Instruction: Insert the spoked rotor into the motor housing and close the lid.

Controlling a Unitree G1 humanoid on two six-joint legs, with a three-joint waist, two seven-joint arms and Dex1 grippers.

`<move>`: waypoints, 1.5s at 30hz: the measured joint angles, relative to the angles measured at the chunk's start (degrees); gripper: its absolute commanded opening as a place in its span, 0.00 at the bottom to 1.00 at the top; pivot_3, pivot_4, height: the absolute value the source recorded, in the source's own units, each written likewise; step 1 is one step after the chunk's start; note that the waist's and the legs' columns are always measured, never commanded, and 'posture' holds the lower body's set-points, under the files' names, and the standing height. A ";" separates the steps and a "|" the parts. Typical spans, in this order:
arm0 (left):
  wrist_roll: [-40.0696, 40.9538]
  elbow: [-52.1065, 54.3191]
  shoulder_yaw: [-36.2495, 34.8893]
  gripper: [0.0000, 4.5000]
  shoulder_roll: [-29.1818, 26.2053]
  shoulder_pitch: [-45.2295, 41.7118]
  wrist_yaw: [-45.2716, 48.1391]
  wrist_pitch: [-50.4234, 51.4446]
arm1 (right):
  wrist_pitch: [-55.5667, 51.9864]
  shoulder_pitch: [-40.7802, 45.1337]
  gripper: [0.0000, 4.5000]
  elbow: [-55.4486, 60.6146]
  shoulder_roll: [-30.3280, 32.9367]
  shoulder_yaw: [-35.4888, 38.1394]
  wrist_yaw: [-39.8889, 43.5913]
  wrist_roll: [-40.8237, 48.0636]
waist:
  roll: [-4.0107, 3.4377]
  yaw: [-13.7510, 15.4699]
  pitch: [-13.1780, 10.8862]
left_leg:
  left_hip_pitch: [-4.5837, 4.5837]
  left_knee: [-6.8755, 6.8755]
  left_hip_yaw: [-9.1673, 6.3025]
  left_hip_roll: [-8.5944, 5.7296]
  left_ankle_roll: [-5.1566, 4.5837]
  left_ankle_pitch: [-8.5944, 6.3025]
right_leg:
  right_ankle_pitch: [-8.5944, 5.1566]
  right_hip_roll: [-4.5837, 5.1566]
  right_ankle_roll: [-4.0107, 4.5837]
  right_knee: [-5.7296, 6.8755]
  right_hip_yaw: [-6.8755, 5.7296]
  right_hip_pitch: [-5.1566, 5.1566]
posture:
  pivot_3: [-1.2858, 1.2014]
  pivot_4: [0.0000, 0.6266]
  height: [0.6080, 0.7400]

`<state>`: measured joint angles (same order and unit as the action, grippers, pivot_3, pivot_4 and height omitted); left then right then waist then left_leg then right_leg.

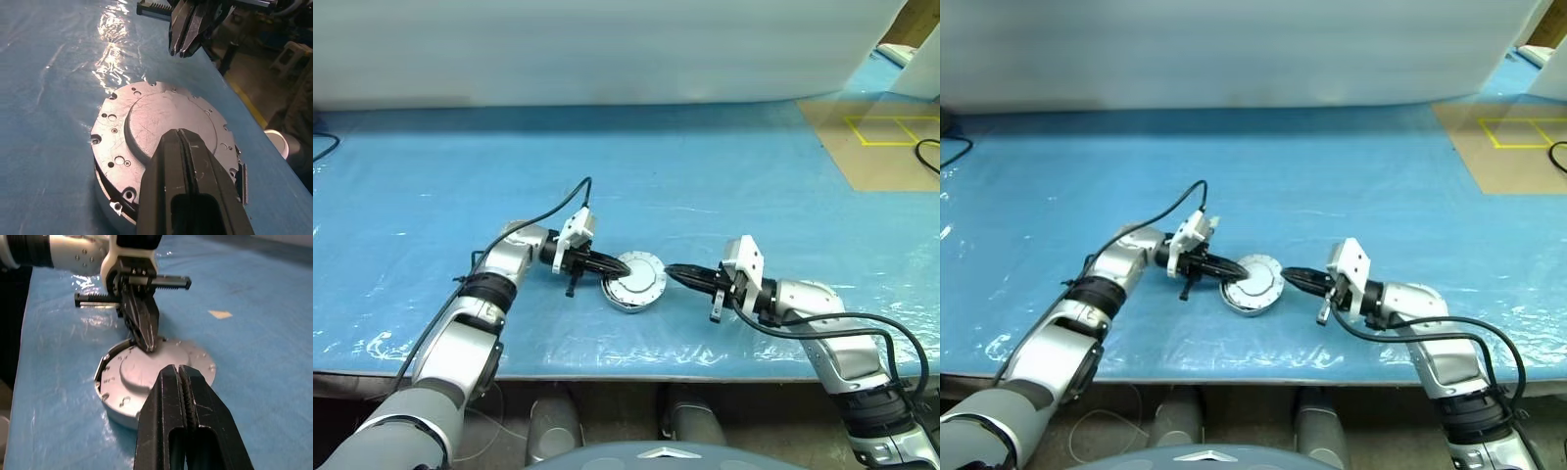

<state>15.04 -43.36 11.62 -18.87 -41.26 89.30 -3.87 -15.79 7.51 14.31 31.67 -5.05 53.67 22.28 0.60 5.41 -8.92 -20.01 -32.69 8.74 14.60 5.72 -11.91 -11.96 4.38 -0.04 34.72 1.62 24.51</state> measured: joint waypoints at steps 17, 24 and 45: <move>3.90 33.19 -8.32 0.00 -3.16 24.93 -18.95 4.29 | 1.48 9.41 0.66 -6.88 -4.33 -7.29 2.97 -3.45 | -0.01 -1.11 -0.01 | -0.18 0.24 0.05 0.06 0.02 0.00 | 0.00 -0.05 -0.01 0.00 -0.08 0.52 | 0.52 0.24 1.00; 5.15 40.50 -9.36 0.00 -4.49 31.29 -23.93 6.25 | 3.20 11.34 0.99 -10.52 -5.06 -8.91 3.83 -6.61 | -0.02 -1.79 -0.01 | -0.12 0.23 0.13 0.07 0.01 0.00 | 0.00 -0.09 -0.01 0.01 0.00 0.54 | 0.52 0.24 1.00; 6.30 42.81 -9.97 0.00 -7.04 36.39 -27.83 6.69 | -0.10 14.57 0.66 -12.97 -7.36 -13.92 3.75 -12.08 | -0.02 -2.85 -0.01 | -0.07 0.16 0.15 0.08 0.00 0.00 | 0.00 -0.09 0.00 0.06 0.02 0.55 | 0.52 0.24 1.00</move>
<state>21.34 -0.55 1.65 -25.91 -4.88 61.47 2.82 -15.89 22.08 1.34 24.30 -18.97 57.42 10.19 0.59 2.56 -8.93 -20.09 -32.52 8.90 14.68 5.72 -11.91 -11.96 4.29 -0.05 34.78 1.64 25.05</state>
